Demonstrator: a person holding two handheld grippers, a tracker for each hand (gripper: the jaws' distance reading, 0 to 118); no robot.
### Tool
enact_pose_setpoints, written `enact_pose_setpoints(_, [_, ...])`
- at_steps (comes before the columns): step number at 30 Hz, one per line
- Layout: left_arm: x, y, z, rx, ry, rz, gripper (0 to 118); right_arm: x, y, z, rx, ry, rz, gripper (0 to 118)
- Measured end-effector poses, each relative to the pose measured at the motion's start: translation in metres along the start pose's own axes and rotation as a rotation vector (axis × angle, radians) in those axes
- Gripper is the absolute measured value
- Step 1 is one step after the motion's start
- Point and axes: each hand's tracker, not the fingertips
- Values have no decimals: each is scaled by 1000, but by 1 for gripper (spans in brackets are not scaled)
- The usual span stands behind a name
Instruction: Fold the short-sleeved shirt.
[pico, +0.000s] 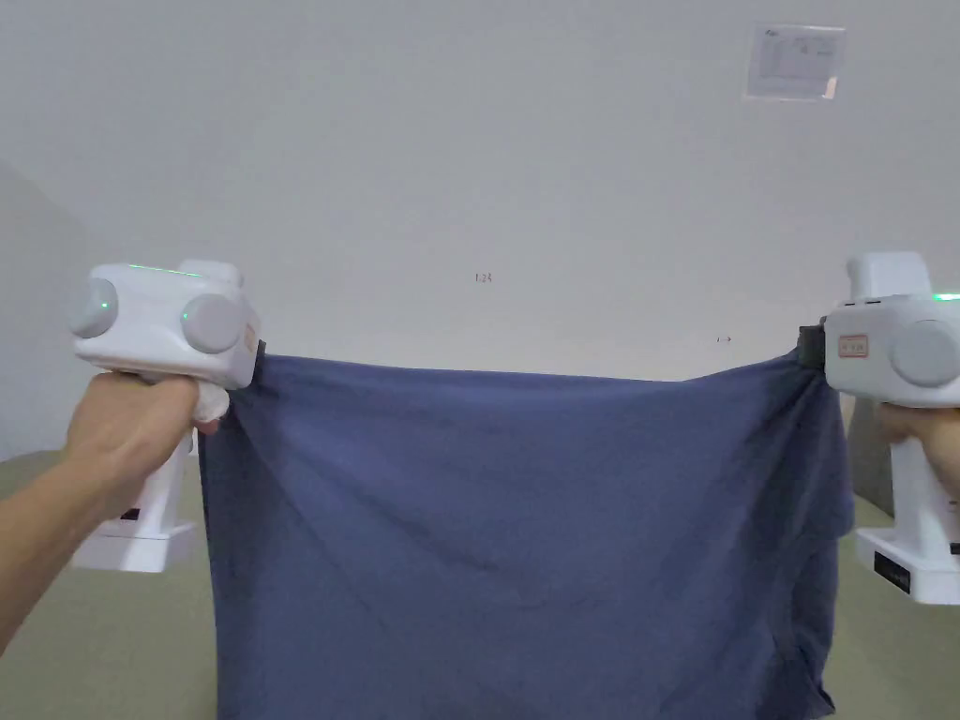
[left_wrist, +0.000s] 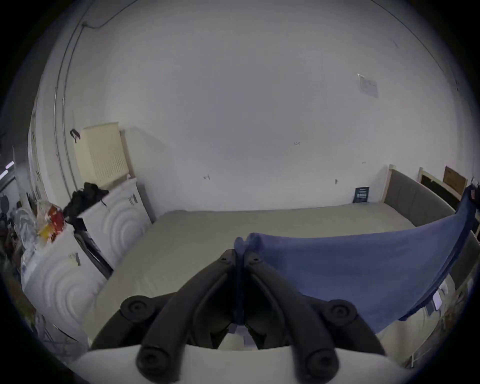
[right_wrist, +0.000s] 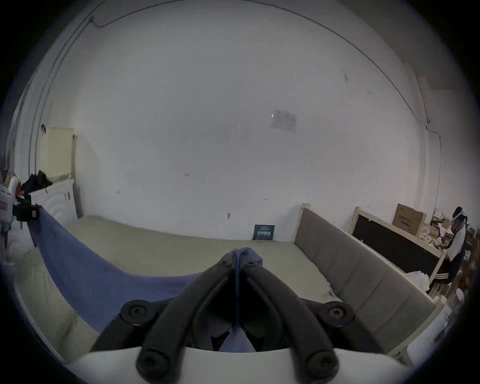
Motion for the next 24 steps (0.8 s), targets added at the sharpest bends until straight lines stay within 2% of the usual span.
enact_pose_setpoints(9, [5, 48, -45, 18, 87, -22, 5, -19, 49, -81, 4, -4, 22, 1])
enact_pose_setpoints(13, [8, 68, -69, 24, 110, -20, 5, -23, 69, -117, 1, 4, -11, 1])
enact_pose_setpoints(15, [10, 77, -81, 31, 122, -32, 5, -28, 77, -131, 18, -8, 26, 1])
enact_pose_setpoints(24, [22, 112, -143, 67, 164, -23, 5, -46, 107, -191, 45, -28, 45, 1])
